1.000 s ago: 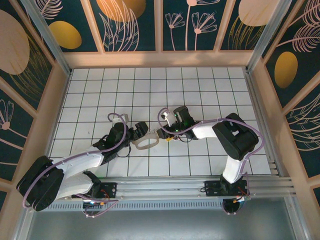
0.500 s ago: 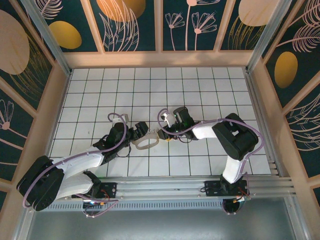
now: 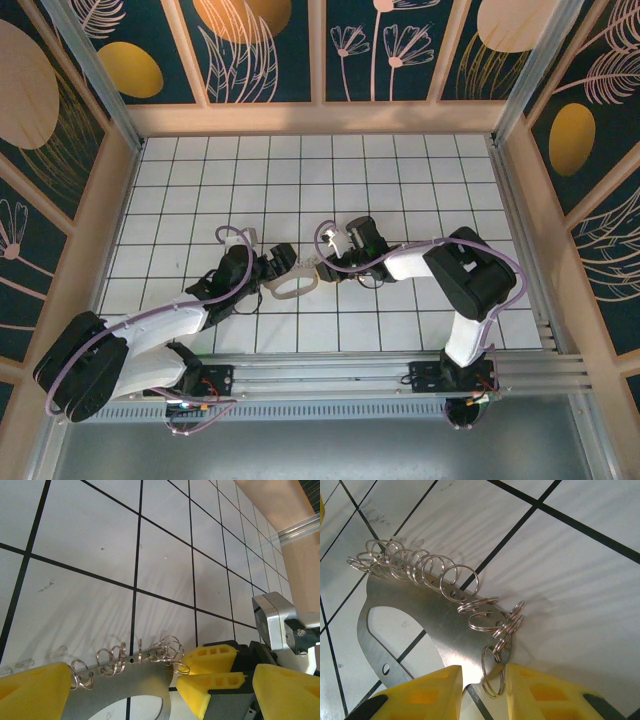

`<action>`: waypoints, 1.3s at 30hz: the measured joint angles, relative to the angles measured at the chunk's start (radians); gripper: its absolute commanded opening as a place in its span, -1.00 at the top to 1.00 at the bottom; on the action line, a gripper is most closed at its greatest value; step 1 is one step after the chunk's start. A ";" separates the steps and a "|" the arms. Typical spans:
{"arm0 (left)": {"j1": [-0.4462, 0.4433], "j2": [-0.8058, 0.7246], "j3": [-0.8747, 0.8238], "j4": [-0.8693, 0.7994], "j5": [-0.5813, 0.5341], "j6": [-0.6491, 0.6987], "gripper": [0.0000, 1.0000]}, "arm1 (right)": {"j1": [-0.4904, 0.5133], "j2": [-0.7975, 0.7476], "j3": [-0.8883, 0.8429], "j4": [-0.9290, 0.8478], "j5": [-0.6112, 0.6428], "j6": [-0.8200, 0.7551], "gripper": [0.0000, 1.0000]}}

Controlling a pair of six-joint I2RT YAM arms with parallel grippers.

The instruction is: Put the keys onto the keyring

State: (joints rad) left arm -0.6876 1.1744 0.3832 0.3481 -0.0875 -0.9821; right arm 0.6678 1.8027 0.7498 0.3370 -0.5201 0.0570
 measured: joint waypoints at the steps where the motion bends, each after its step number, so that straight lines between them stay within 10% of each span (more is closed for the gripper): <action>1: 0.000 0.000 0.000 0.000 0.000 0.000 -0.87 | 0.000 0.000 0.000 0.000 0.000 0.000 0.42; 39: 0.000 0.000 0.000 0.008 0.000 0.000 -0.88 | -0.006 0.001 0.000 0.000 0.030 0.001 0.53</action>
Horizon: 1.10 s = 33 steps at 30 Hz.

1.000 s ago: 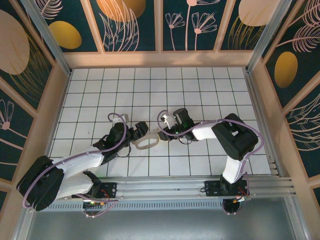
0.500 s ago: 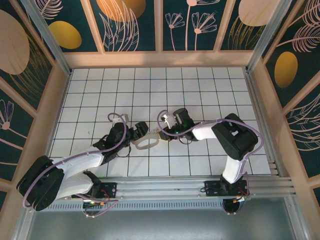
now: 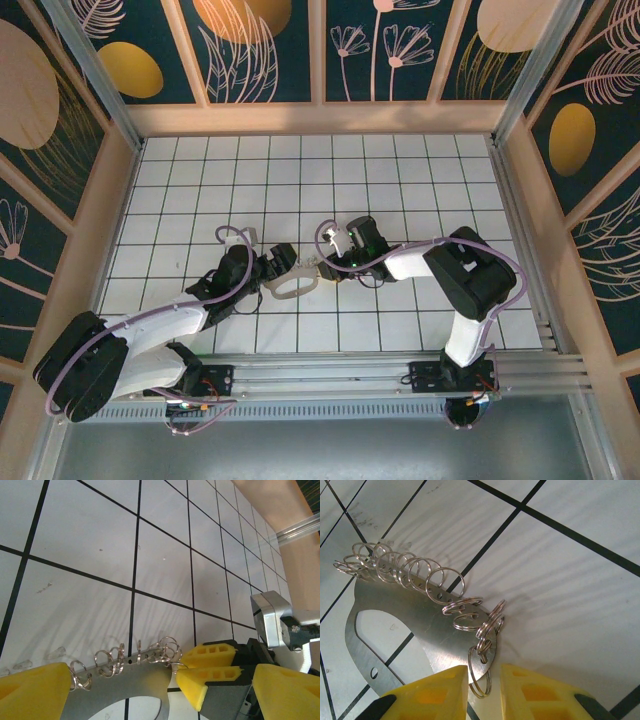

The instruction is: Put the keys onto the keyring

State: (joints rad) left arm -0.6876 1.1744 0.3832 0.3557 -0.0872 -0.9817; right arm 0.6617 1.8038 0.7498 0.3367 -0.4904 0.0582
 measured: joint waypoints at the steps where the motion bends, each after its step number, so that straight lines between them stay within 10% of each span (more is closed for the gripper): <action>1: 0.000 0.000 0.000 0.002 0.000 0.000 -0.88 | 0.000 0.000 0.000 0.000 0.000 0.000 0.53; 11: 0.000 0.000 0.000 0.007 0.000 0.000 -0.88 | 0.000 0.000 0.000 -0.002 0.000 0.000 0.99; 33: 0.000 0.005 0.177 -0.011 -0.044 0.100 -0.84 | -0.084 -0.280 -0.039 0.023 -0.046 0.082 1.00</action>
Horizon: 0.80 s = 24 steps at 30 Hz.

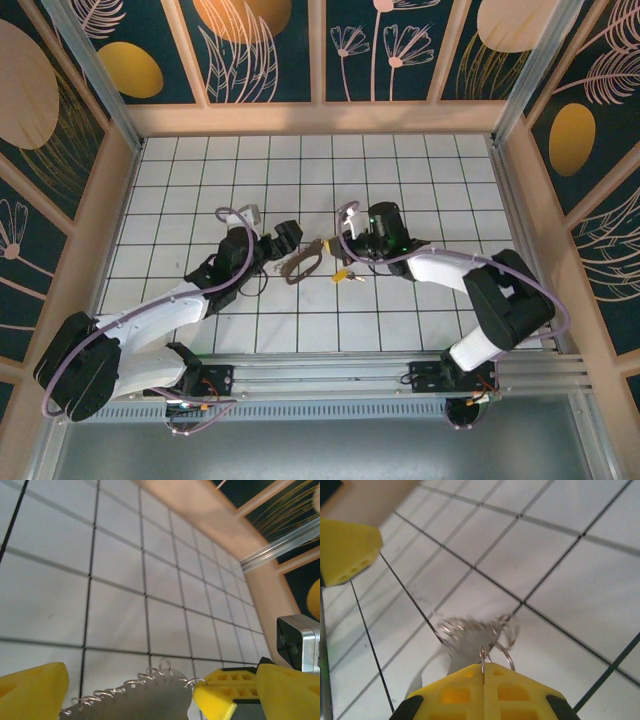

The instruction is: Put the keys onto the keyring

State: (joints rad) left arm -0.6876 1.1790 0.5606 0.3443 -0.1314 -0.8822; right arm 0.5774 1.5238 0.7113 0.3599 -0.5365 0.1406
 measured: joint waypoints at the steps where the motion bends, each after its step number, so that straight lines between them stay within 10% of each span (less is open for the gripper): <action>1: 0.000 0.002 0.013 0.005 0.004 0.022 -0.81 | -0.006 -0.024 0.000 0.006 -0.006 0.011 1.00; 13: 0.008 0.114 0.167 0.086 0.172 0.282 -0.21 | -0.066 -0.198 0.000 0.072 -0.011 0.135 1.00; 24: 0.122 0.229 0.180 0.376 0.542 0.234 0.48 | -0.124 -0.235 0.000 0.131 -0.056 0.245 1.00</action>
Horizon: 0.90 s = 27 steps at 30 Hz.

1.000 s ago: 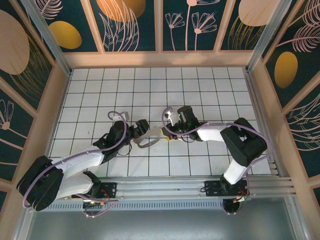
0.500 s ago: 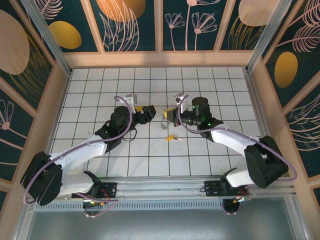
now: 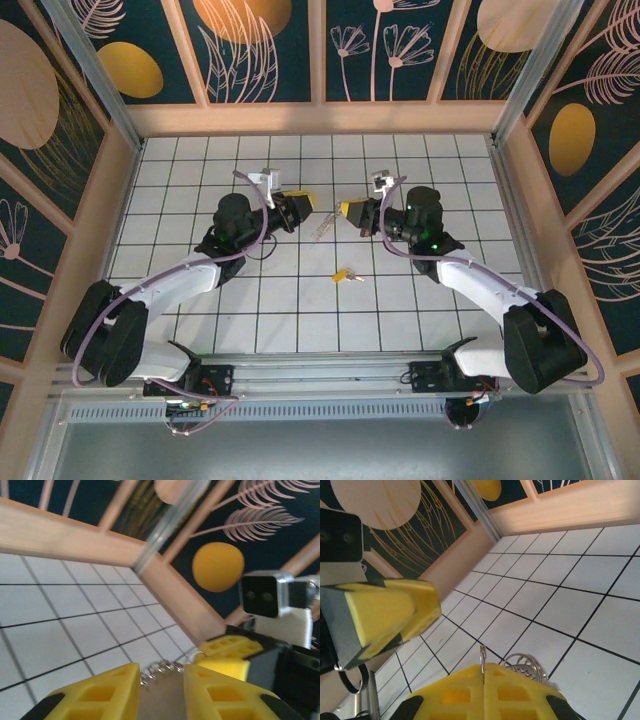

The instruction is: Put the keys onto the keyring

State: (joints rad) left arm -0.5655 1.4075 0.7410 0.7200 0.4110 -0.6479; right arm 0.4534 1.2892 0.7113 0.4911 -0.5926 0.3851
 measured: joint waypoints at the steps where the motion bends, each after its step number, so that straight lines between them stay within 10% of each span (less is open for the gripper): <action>1: 0.000 0.011 0.002 0.017 0.027 -0.007 0.49 | -0.003 0.000 0.000 0.008 -0.008 0.013 1.00; 27: 0.000 0.150 0.013 0.374 0.311 -0.162 0.50 | -0.003 0.000 -0.008 0.164 -0.161 0.150 1.00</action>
State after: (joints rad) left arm -0.5655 1.5578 0.7540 1.0943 0.7219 -0.8101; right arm 0.4500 1.2888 0.7036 0.6556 -0.7540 0.5350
